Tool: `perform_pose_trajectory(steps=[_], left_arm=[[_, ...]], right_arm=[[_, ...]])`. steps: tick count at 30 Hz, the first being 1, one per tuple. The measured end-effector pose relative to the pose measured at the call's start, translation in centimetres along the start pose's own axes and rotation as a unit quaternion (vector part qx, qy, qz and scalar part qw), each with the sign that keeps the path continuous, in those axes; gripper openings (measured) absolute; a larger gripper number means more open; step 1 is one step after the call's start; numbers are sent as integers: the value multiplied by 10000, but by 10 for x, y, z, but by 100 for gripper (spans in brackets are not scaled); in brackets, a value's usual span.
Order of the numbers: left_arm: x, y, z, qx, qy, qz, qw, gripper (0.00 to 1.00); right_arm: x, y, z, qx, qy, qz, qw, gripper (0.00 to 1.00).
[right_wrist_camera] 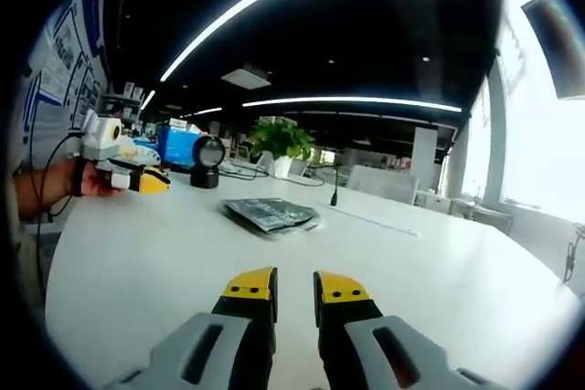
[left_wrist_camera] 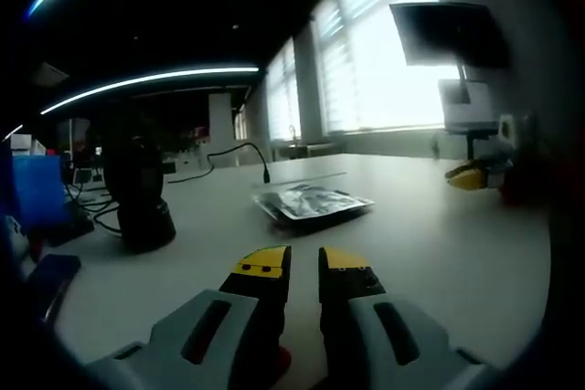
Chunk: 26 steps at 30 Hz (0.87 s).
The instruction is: Clip sheet goods on table flip sheet goods clip sheet goods scan sheet goods put sheet goods back to table
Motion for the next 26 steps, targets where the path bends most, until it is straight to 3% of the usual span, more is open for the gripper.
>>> perform_pose_trajectory(steps=[5, 15, 26], left_arm=[[0, 1, 0, 38, -6, -17, 10000, 5], [0, 1, 0, -1, -22, 16, 10000, 5], [-1, 1, 1, -13, 17, -3, 10000, 6]], right_arm=[[-3, -8, 3, -12, 9, -20, 10000, 12], [-2, 6, -2, 62, 35, -74, 9999, 12], [-3, 4, 1, 4, 64, -53, 10000, 11]])
Point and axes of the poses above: the point that each gripper's makers call its tool centre point, and the gripper's own axes: x roughly backward along the fingers, y roughly to its left, z roughly out of its underside, the point moved 10 cm from there along x, roughly backward along the fingers, and after that the axes turned 2 degrees about x, right-handed, at the moved point
